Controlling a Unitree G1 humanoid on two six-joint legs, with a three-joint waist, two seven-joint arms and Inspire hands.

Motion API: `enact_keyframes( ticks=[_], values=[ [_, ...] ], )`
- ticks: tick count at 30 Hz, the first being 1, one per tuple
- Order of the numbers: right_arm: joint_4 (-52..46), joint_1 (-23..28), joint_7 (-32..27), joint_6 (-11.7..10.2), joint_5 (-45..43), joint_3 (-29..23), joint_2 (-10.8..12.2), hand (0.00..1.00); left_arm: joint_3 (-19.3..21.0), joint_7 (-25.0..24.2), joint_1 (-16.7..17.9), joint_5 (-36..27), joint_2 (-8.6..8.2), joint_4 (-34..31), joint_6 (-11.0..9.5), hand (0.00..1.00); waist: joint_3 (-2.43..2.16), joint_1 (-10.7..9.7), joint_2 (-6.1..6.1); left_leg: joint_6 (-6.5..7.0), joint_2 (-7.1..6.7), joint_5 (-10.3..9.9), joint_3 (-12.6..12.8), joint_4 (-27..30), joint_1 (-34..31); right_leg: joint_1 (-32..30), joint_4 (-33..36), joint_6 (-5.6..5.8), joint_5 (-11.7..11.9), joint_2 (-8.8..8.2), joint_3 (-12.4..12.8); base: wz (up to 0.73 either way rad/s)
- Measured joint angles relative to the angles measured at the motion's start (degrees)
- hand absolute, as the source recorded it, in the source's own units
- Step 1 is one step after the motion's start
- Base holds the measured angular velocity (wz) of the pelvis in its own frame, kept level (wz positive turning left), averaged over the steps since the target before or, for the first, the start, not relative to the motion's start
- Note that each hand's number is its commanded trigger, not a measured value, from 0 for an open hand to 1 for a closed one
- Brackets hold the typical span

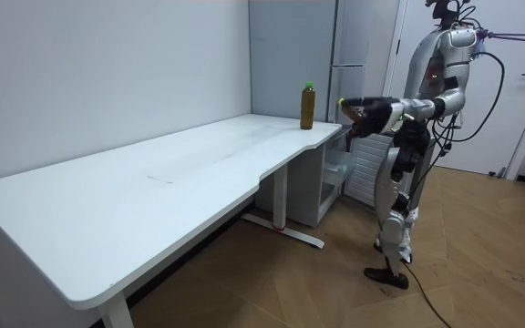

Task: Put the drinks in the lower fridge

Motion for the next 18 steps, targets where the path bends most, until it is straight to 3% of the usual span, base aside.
enact_keyframes(
  ticks=[7,9,12,16,18],
  values=[
    [5.3,1.1,-2.1,0.9,4.3,-0.6,-0.3,1.0,-5.1,-0.6,2.6,-6.7,-0.13,16.1,2.5,0.0,0.03,-1.7,-0.31,-0.03,0.02,0.0,0.2,-0.3,0.0,0.4,-0.9,0.0,0.0,0.09,0.2,-0.01],
    [7.5,1.2,-2.8,1.2,4.3,-0.9,-0.5,1.0,-5.9,-1.5,2.6,-6.5,0.0,23.2,3.0,0.0,-0.02,-2.1,-0.19,-0.05,0.03,0.0,0.6,-0.6,0.2,0.4,-0.9,0.0,0.0,0.13,0.7,-0.11],
    [14.5,1.2,-4.0,1.3,4.6,-3.3,-0.6,1.0,-7.4,-2.3,4.0,-6.6,-0.04,33.0,5.2,0.0,-0.06,-3.9,-0.56,0.0,0.02,0.0,0.8,-1.0,0.9,0.4,-0.9,0.0,0.0,0.06,0.3,-0.02],
    [22.1,0.6,-5.5,1.3,6.4,-5.0,-0.6,1.0,-10.0,-4.5,6.3,-6.7,-0.05,37.6,5.9,0.0,-0.09,-4.7,-1.03,0.0,0.09,0.0,0.8,-1.2,0.9,0.4,-0.9,0.0,0.0,0.08,0.2,-0.01],
    [26.5,-0.3,-5.7,1.0,8.6,-5.7,-0.9,1.0,-11.0,-6.6,6.9,-5.1,-0.07,42.2,7.2,0.0,-0.12,-5.3,-0.99,-0.02,0.12,0.0,1.2,-1.2,0.9,0.5,-0.9,0.0,0.0,0.12,0.4,-0.06]
  ],
)
